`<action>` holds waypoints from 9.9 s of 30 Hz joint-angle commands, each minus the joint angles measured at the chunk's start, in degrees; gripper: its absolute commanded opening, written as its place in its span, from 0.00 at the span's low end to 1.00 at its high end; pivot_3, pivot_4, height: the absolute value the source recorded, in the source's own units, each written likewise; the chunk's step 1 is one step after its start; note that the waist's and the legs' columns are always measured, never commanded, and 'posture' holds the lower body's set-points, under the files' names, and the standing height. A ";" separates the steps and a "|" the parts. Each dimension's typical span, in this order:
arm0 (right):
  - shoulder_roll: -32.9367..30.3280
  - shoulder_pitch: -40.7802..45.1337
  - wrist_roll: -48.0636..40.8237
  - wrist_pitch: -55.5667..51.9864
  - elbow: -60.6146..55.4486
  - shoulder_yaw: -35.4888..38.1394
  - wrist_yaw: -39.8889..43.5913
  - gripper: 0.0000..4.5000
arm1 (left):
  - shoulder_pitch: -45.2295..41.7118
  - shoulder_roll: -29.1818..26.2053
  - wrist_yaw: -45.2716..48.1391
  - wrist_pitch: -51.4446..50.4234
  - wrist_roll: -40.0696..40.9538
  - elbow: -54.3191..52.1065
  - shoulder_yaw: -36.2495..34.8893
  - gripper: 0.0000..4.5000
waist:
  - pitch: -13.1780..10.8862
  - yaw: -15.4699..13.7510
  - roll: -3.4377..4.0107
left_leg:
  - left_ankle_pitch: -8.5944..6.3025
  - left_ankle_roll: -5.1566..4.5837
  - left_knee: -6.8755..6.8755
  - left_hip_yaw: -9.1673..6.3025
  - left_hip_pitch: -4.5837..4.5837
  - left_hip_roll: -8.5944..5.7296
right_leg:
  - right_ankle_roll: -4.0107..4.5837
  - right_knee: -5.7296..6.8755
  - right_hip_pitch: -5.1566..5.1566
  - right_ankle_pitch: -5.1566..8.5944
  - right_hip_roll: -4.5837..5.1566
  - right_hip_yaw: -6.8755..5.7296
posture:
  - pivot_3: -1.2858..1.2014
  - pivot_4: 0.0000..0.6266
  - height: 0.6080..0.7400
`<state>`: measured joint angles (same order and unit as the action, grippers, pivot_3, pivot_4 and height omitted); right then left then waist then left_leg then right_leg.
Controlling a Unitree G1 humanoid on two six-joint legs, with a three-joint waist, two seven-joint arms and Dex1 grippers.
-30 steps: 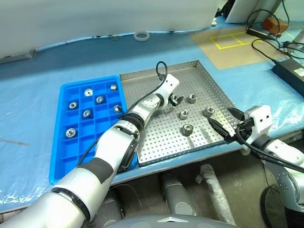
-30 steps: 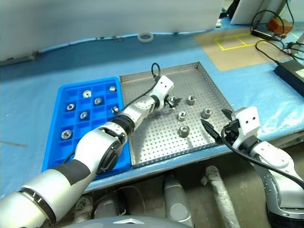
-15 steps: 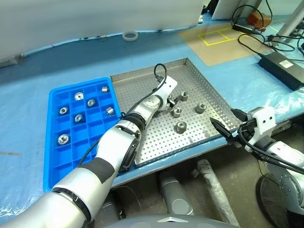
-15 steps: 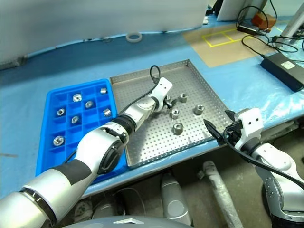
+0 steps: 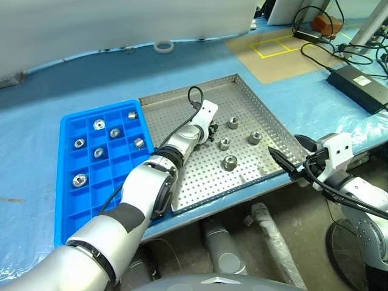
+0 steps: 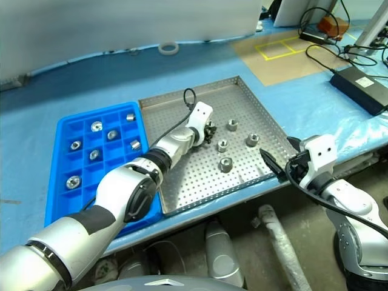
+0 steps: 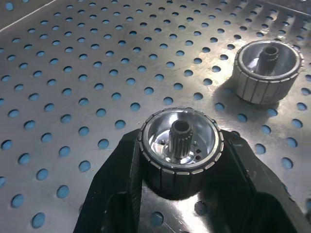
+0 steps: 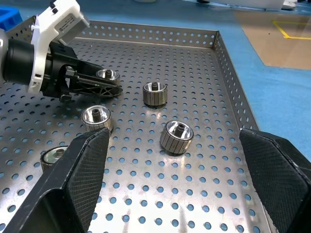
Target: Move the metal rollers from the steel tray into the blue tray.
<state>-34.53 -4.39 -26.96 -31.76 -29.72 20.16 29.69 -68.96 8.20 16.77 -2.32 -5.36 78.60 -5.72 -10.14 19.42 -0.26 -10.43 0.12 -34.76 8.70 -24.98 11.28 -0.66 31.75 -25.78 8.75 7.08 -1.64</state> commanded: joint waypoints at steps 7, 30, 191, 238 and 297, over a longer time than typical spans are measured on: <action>0.96 10.63 -0.63 1.66 5.83 -8.25 4.72 1.00 | 0.92 -3.13 15.41 9.25 9.81 -8.33 -6.10 0.38 | 0.01 -0.25 0.01 | -0.01 -0.15 -0.01 -0.05 -0.04 -0.30 | 0.10 0.02 0.03 -0.06 0.28 0.02 | 0.28 0.24 1.00; 9.80 41.27 1.21 6.14 35.80 -29.53 33.97 1.00 | 55.37 -18.48 12.29 -26.15 24.10 -105.59 -0.01 0.38 | 0.01 -22.18 0.05 | 0.47 0.92 0.38 0.23 1.21 0.58 | 0.95 1.84 0.15 0.04 0.07 0.18 | 0.54 0.24 1.00; 7.49 42.94 3.35 7.50 41.29 -29.53 38.11 1.00 | 60.27 -21.40 5.25 -40.14 20.49 -115.03 -0.45 0.38 | 0.32 -23.38 0.31 | 0.78 0.55 0.83 0.90 1.31 0.63 | 0.45 1.21 0.62 0.17 0.16 0.21 | 0.54 0.24 1.00; -8.49 25.12 6.44 -1.01 26.87 -22.30 33.89 1.00 | 45.99 -30.12 32.71 -23.20 31.18 -90.90 7.97 0.99 | 0.33 -21.61 0.33 | 1.43 1.63 1.80 1.09 1.91 1.45 | 0.66 1.32 0.49 0.13 -0.79 0.46 | 0.42 0.24 1.00; 26.45 59.29 17.87 24.80 71.93 -33.53 32.77 0.40 | 81.80 -35.06 12.03 -26.50 35.87 -121.25 -10.57 1.00 | 0.31 -26.92 0.27 | 1.60 1.97 1.99 1.13 1.76 1.69 | 1.04 2.02 -0.18 0.29 -0.81 0.36 | 0.66 0.24 1.00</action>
<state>-8.66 53.19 -10.10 -9.90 41.10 -13.74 64.08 12.49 -26.90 29.56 -29.30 30.15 -39.38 -15.80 -9.83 -7.50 0.01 -8.82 2.11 -32.75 9.82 -23.21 12.99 0.39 33.77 -25.98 9.06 6.26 -1.28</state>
